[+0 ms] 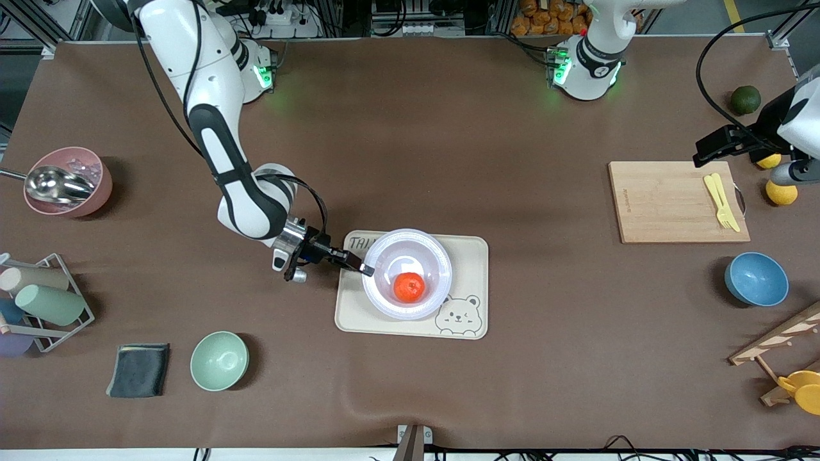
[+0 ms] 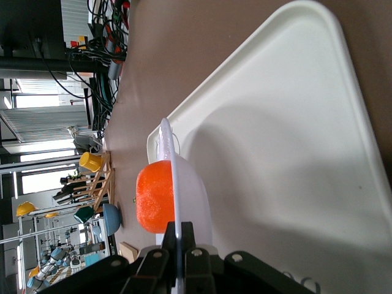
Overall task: Place orange and plate with both arms
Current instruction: 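Slide the plate with the orange onto the bear tray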
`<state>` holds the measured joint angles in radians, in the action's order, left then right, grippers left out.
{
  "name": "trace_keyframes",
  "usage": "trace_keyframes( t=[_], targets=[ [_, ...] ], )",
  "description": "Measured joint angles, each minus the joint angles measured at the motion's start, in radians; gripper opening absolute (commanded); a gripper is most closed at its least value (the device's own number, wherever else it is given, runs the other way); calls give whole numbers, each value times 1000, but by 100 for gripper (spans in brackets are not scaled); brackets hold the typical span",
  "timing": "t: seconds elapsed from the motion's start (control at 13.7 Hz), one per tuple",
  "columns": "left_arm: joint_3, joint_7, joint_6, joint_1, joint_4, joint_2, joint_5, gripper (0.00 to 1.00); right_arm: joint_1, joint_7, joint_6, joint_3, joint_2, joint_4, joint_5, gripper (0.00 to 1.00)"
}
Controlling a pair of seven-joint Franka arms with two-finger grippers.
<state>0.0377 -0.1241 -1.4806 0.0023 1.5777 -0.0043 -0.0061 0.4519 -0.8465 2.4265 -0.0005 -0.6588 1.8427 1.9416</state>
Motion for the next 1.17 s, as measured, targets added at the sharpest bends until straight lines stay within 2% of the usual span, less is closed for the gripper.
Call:
trace_keyframes(
  t=[0.29, 0.37, 0.44, 0.51, 0.81, 1.17],
  targets=[
    [0, 0, 0, 0, 0, 0, 0, 100, 0, 2, 1, 1, -27, -19, 0, 0],
    [0, 0, 0, 0, 0, 0, 0, 100, 1, 2, 5, 2, -30, -20, 0, 21],
    [0, 0, 0, 0, 0, 0, 0, 100, 1, 2, 16, 2, -30, -21, 0, 87],
    [0, 0, 0, 0, 0, 0, 0, 100, 2, 2, 26, 3, -30, -22, 0, 100],
    [0, 0, 0, 0, 0, 0, 0, 100, 4, 2, 62, 4, -30, -26, -6, 100],
    [0, 0, 0, 0, 0, 0, 0, 100, 14, 2, 169, 5, -30, -28, -63, 100]
  ],
)
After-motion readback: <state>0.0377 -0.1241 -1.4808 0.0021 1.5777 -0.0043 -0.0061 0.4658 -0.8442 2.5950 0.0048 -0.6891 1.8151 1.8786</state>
